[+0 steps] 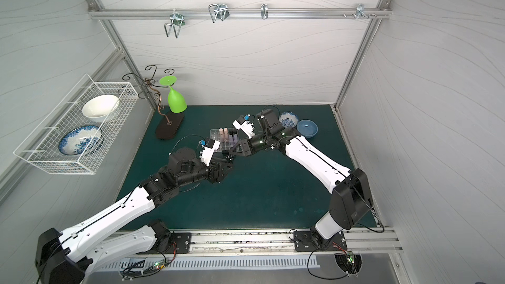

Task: Arrange the lipsticks in the organizer
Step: Pick up the lipstick at the center of the board, then place the lipstick in the storage box.

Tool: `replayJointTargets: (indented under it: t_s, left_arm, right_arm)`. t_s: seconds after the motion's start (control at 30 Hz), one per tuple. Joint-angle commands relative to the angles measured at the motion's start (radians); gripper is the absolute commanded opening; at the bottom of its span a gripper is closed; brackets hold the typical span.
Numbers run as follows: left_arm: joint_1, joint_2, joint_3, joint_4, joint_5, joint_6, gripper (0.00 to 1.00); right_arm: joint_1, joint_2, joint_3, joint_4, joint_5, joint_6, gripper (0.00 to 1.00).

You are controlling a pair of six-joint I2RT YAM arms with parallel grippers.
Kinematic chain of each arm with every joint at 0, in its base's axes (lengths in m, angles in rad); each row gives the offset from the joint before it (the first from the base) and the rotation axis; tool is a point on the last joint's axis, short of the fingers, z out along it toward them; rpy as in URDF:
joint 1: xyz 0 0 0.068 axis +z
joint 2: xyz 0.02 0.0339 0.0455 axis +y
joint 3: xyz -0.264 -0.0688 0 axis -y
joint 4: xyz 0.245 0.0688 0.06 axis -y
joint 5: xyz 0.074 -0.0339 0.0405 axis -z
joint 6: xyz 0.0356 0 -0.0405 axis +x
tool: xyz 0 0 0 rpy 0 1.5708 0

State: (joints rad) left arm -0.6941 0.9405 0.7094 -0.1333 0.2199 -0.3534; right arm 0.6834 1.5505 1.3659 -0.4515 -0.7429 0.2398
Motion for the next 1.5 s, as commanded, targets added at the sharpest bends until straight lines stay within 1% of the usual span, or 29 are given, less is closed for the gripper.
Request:
replayJointTargets:
  t_s: [0.0,0.03,0.13,0.23,0.3,0.33,0.43,0.6,0.77,1.03,1.2,1.47]
  left_arm:
    - [0.002,-0.058,-0.009,-0.022,-0.166,0.009,0.77]
    - [0.002,-0.081,-0.019,-0.028,-0.212,0.011,0.78]
    - [0.003,-0.141,-0.05,-0.053,-0.357,0.002,0.78]
    - [0.007,-0.182,-0.078,-0.067,-0.458,-0.006,0.76]
    - [0.016,-0.191,-0.093,-0.072,-0.494,-0.013,0.73]
    - [0.023,-0.193,-0.1,-0.07,-0.504,-0.018,0.71]
    - [0.054,-0.192,-0.126,-0.051,-0.493,-0.031,0.69]
    - [0.133,-0.177,-0.158,-0.025,-0.428,-0.05,0.67]
    - [0.172,-0.168,-0.178,0.001,-0.392,-0.05,0.67]
    - [0.182,-0.132,-0.177,0.03,-0.364,-0.044,0.66]
    - [0.189,-0.123,-0.179,0.041,-0.351,-0.046,0.66]
    - [0.196,-0.102,-0.18,0.057,-0.339,-0.048,0.66]
  right_arm:
    - [0.028,0.02,0.048,-0.005,0.141,-0.029,0.15]
    - [0.042,0.03,0.058,-0.004,0.199,-0.044,0.15]
    - [0.086,0.067,0.091,0.012,0.361,-0.081,0.15]
    - [0.123,0.119,0.119,0.057,0.485,-0.116,0.15]
    - [0.146,0.147,0.121,0.112,0.557,-0.142,0.16]
    - [0.159,0.161,0.116,0.148,0.605,-0.151,0.16]
    - [0.176,0.218,0.139,0.197,0.698,-0.178,0.16]
    - [0.186,0.308,0.183,0.255,0.815,-0.219,0.16]
    - [0.186,0.408,0.234,0.306,0.876,-0.245,0.16]
    - [0.186,0.555,0.359,0.32,0.921,-0.293,0.16]
    - [0.183,0.598,0.393,0.332,0.944,-0.31,0.16]
    - [0.163,0.617,0.377,0.36,0.956,-0.307,0.16]
